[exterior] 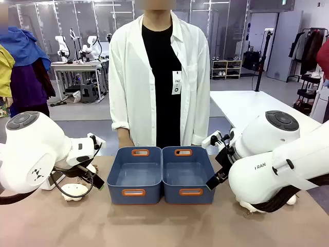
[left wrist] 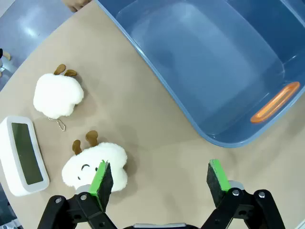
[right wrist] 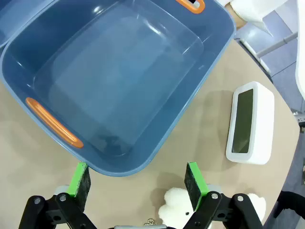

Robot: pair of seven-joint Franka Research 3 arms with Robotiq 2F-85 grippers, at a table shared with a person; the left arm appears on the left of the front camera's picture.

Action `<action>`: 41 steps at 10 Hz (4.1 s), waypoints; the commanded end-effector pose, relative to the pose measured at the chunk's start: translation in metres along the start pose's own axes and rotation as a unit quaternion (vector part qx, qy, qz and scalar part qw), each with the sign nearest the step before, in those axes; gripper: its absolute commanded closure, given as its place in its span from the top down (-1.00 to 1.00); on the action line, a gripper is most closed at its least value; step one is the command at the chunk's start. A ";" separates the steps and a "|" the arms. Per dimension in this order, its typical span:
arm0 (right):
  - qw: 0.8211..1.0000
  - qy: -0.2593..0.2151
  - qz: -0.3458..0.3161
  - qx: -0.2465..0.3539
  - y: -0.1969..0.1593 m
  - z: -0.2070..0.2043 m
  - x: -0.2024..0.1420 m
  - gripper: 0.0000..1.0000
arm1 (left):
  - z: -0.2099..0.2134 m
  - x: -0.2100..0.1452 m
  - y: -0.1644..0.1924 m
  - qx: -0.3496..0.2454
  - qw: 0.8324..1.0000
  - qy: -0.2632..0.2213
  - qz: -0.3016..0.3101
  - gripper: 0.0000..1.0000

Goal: Sort the digital clocks into the basket.
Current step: Pick up the Digital clock from the table and place it into the empty Plastic storage basket.

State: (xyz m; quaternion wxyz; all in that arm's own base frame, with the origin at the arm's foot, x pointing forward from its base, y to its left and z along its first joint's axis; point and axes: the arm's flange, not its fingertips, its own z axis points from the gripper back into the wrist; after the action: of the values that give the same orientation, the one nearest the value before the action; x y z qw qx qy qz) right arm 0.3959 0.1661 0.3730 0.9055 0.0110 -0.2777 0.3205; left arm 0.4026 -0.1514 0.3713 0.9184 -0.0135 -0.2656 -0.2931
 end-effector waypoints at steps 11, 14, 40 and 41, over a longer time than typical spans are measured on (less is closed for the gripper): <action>0.992 0.004 -0.045 0.117 -0.029 0.034 0.021 1.00 | 0.035 0.018 0.022 -0.088 0.994 0.055 0.017 1.00; 0.932 -0.019 -0.127 0.339 -0.084 0.067 0.031 1.00 | 0.075 0.018 0.088 -0.356 0.923 0.069 0.130 1.00; 0.763 -0.262 -0.463 0.366 -0.276 0.206 -0.240 1.00 | 0.199 -0.281 0.286 -0.407 0.774 -0.278 0.397 1.00; 0.763 -0.262 -0.463 0.366 -0.276 0.206 -0.240 1.00 | 0.197 -0.279 0.285 -0.407 0.776 -0.272 0.398 1.00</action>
State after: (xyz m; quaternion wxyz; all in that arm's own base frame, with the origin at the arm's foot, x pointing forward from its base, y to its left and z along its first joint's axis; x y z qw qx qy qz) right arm 0.3026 -0.2330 0.4680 0.7642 0.5525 -0.3224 -0.0829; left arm 0.2725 0.2676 0.4394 0.7516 -0.5697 -0.3309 0.0328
